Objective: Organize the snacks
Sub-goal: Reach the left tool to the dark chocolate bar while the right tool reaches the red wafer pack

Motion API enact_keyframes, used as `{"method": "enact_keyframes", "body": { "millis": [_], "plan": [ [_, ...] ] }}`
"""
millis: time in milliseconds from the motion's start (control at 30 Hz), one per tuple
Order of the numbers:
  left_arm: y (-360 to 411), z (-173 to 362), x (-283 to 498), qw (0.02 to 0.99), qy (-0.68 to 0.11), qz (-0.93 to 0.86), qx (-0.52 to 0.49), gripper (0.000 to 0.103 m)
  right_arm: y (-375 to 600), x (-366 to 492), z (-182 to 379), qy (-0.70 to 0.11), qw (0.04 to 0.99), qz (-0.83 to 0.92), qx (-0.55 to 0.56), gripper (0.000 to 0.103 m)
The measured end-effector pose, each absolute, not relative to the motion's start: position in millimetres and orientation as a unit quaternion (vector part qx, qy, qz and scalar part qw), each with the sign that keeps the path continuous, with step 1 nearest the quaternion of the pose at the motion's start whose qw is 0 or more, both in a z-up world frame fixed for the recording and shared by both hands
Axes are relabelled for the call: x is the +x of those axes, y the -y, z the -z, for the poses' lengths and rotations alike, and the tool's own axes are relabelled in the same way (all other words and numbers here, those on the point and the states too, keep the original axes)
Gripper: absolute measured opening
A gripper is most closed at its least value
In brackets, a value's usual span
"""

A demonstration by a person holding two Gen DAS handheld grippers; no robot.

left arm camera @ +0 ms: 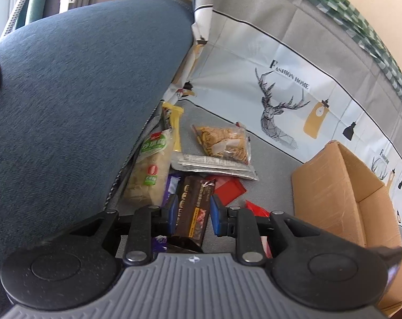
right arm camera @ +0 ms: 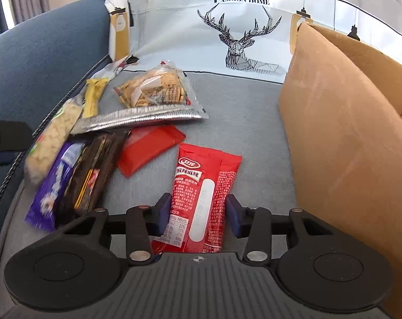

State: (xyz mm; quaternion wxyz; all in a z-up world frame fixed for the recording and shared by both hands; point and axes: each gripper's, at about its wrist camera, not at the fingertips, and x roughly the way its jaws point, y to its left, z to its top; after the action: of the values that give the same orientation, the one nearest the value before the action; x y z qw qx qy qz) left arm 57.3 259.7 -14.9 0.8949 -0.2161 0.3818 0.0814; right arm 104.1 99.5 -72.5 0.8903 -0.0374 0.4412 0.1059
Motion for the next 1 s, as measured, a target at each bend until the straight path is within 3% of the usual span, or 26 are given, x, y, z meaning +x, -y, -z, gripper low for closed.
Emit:
{"method": "enact_keyframes", "body": {
  "millis": [233,567,833,900,1000],
  "plan": [
    [-267.7,21.3,56.4,0.882,-0.395,-0.078,-0.244,0.027,-84.8,56.7,55.4,-0.458,0.865,-0.195,-0.061,0.045],
    [-241.0,32.5,73.7,0.884,-0.427,-0.062,-0.18,0.028,-72.2,17.5,55.4,-0.455,0.856,-0.232,-0.08,0.046],
    [-212.7,50.6,102.9,0.885,-0.452,-0.067,-0.088,0.049,-72.1,22.6,61.3,-0.468,0.844,-0.246,-0.093,0.052],
    [-209.6,54.0,108.9,0.883,-0.457,-0.078,-0.08,0.062,-71.4,21.6,61.4,-0.466,0.843,-0.251,-0.1,0.052],
    [-204.5,62.7,118.7,0.873,-0.476,-0.088,-0.067,0.063,-71.5,21.4,61.1,-0.466,0.841,-0.254,-0.103,0.053]
  ]
}}
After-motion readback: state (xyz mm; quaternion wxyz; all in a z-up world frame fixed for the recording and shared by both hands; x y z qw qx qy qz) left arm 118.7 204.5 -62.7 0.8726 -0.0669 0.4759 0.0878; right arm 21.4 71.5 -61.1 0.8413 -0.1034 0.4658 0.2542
